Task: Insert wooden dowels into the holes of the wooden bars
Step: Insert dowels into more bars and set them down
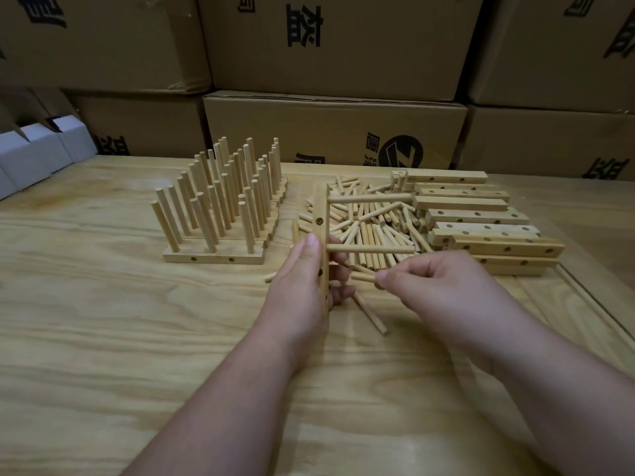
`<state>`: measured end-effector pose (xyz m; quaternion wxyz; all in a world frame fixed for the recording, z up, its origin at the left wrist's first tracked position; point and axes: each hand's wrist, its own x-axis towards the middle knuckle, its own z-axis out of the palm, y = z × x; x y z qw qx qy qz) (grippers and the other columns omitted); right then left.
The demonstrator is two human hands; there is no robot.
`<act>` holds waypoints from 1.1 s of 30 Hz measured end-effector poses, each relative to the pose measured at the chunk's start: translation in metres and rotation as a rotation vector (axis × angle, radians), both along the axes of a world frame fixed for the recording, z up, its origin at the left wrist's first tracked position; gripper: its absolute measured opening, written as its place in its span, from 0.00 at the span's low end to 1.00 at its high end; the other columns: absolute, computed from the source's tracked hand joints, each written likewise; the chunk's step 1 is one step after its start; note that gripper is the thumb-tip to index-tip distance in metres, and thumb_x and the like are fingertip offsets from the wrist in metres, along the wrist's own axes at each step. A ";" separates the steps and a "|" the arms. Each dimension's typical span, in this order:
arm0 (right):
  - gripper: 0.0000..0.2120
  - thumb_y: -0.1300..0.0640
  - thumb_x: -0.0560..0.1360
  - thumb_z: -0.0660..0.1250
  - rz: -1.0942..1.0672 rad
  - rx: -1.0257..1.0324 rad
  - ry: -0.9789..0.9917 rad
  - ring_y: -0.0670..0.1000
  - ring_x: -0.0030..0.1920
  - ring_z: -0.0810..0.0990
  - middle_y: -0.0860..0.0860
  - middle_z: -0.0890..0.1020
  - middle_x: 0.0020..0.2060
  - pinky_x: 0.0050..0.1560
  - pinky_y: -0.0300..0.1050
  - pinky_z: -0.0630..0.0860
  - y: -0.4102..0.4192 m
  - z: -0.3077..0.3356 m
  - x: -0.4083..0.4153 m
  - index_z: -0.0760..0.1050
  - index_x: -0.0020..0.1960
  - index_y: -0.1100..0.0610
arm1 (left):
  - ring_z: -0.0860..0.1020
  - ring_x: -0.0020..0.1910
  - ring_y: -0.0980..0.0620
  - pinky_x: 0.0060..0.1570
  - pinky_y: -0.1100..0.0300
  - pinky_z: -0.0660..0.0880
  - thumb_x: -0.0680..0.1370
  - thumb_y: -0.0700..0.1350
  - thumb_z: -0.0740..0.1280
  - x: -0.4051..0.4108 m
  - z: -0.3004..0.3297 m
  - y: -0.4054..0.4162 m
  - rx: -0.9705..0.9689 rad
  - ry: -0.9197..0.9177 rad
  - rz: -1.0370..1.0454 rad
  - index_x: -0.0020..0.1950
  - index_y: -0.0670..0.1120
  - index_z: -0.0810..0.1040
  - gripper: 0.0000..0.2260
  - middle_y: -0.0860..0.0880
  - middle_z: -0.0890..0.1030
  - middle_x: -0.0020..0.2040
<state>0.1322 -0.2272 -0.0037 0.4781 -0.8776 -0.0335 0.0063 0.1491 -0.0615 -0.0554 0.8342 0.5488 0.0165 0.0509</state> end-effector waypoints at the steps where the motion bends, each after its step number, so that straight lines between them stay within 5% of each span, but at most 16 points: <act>1: 0.08 0.44 0.74 0.72 0.016 0.009 0.003 0.36 0.26 0.75 0.41 0.78 0.24 0.38 0.43 0.73 -0.003 0.002 0.001 0.85 0.40 0.45 | 0.79 0.38 0.52 0.42 0.52 0.81 0.86 0.54 0.54 0.000 0.001 0.001 -0.020 0.007 0.007 0.48 0.51 0.82 0.19 0.48 0.82 0.41; 5: 0.05 0.47 0.76 0.70 0.137 0.044 -0.003 0.39 0.27 0.73 0.43 0.79 0.27 0.31 0.38 0.73 0.004 -0.002 -0.003 0.83 0.44 0.41 | 0.83 0.40 0.47 0.43 0.48 0.82 0.86 0.56 0.52 0.000 0.006 0.002 -0.147 0.047 -0.022 0.55 0.46 0.78 0.19 0.44 0.83 0.41; 8: 0.04 0.48 0.76 0.71 0.168 0.001 -0.109 0.35 0.36 0.79 0.35 0.83 0.34 0.38 0.35 0.71 0.011 -0.010 -0.006 0.84 0.44 0.44 | 0.84 0.45 0.42 0.49 0.43 0.81 0.86 0.56 0.50 0.000 0.009 0.003 -0.179 0.050 -0.070 0.55 0.45 0.76 0.20 0.41 0.85 0.44; 11: 0.04 0.50 0.75 0.72 0.208 -0.009 -0.153 0.34 0.44 0.81 0.33 0.84 0.39 0.43 0.35 0.73 0.015 -0.015 -0.009 0.86 0.46 0.43 | 0.85 0.44 0.42 0.45 0.45 0.83 0.86 0.57 0.50 -0.002 0.010 0.003 -0.216 0.064 -0.095 0.56 0.45 0.75 0.20 0.41 0.85 0.45; 17: 0.08 0.44 0.75 0.69 0.261 -0.400 -0.393 0.42 0.46 0.81 0.38 0.84 0.44 0.45 0.48 0.79 0.014 -0.009 -0.015 0.83 0.52 0.40 | 0.85 0.43 0.44 0.39 0.51 0.82 0.86 0.58 0.50 -0.001 0.012 0.002 -0.168 0.106 -0.113 0.63 0.39 0.74 0.25 0.41 0.85 0.46; 22: 0.13 0.40 0.79 0.59 0.321 -0.647 -0.448 0.46 0.56 0.79 0.39 0.82 0.54 0.47 0.45 0.76 0.020 -0.006 -0.020 0.79 0.57 0.42 | 0.85 0.47 0.40 0.36 0.53 0.82 0.85 0.59 0.50 -0.003 0.011 0.000 -0.103 0.140 -0.171 0.65 0.31 0.73 0.32 0.33 0.83 0.50; 26: 0.12 0.43 0.80 0.61 0.348 -0.544 -0.373 0.44 0.58 0.79 0.38 0.83 0.55 0.54 0.45 0.77 0.026 -0.009 -0.019 0.82 0.53 0.45 | 0.86 0.47 0.40 0.38 0.52 0.82 0.85 0.58 0.49 -0.005 0.012 0.001 -0.140 0.105 -0.193 0.60 0.31 0.76 0.31 0.35 0.84 0.48; 30: 0.08 0.48 0.79 0.66 0.295 -0.313 -0.282 0.26 0.49 0.73 0.26 0.80 0.41 0.45 0.21 0.65 0.028 -0.014 -0.018 0.85 0.48 0.45 | 0.86 0.47 0.38 0.39 0.51 0.82 0.86 0.56 0.51 -0.006 0.011 0.003 -0.177 0.062 -0.191 0.56 0.39 0.74 0.22 0.34 0.85 0.46; 33: 0.09 0.51 0.79 0.68 0.268 -0.150 -0.154 0.22 0.45 0.72 0.22 0.78 0.37 0.41 0.18 0.64 0.029 -0.017 -0.016 0.87 0.45 0.47 | 0.86 0.47 0.39 0.38 0.50 0.83 0.86 0.55 0.51 -0.006 0.010 0.004 -0.118 0.062 -0.185 0.52 0.42 0.78 0.22 0.35 0.85 0.46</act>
